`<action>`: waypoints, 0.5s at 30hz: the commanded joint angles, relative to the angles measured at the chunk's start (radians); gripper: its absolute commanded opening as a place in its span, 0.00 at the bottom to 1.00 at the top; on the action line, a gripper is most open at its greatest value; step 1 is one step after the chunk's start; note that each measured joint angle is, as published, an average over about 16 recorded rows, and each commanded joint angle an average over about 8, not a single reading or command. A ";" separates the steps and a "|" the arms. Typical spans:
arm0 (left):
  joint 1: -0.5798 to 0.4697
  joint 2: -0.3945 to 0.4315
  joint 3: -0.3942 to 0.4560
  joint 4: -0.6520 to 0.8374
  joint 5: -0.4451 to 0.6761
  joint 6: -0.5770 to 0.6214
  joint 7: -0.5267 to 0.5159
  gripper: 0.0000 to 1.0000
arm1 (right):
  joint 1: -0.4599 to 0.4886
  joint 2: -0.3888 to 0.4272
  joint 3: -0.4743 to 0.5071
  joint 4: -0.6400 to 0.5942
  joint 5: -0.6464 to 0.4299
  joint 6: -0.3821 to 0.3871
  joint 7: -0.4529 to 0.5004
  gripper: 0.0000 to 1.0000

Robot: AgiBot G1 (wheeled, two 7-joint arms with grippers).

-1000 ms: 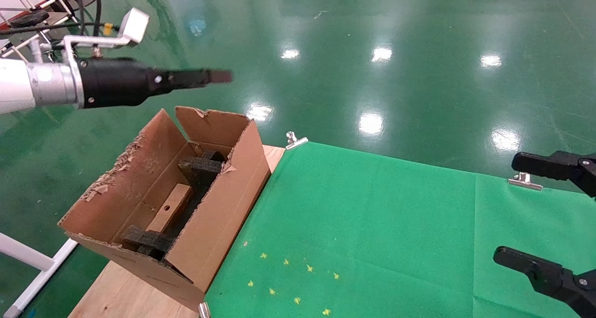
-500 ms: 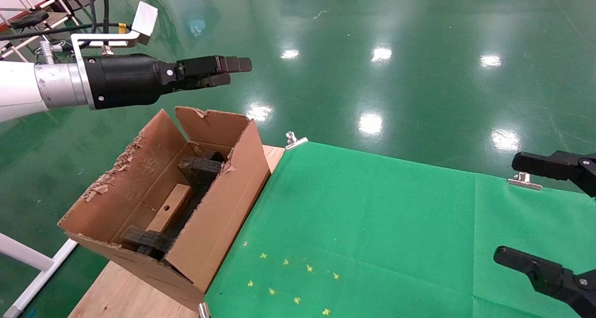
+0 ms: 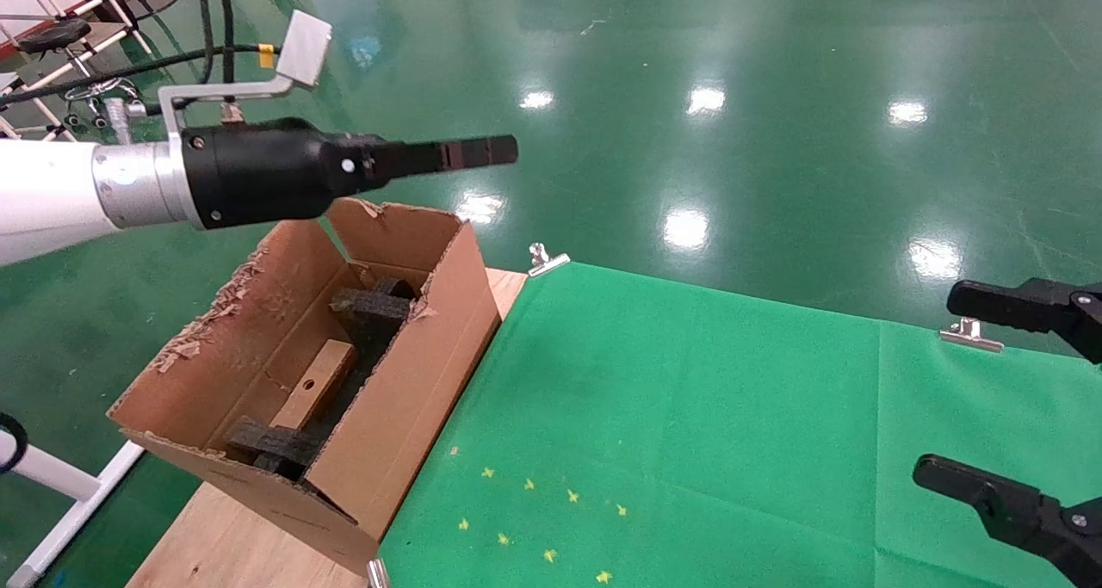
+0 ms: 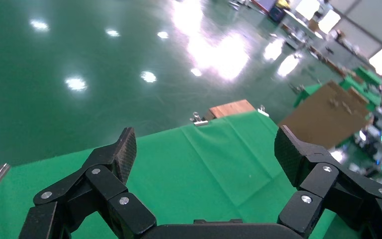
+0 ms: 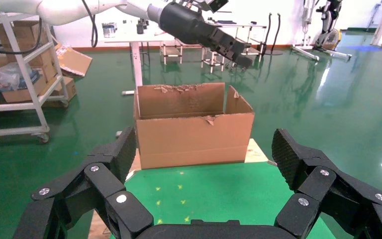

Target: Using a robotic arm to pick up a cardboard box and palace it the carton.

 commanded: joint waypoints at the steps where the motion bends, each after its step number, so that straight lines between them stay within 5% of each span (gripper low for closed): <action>1: 0.025 -0.003 -0.013 -0.034 -0.013 0.002 0.019 1.00 | 0.000 0.000 0.000 0.000 0.000 0.000 0.000 1.00; 15: 0.198 -0.027 -0.105 -0.272 -0.106 0.014 0.148 1.00 | 0.000 0.000 0.000 0.000 0.000 0.000 0.000 1.00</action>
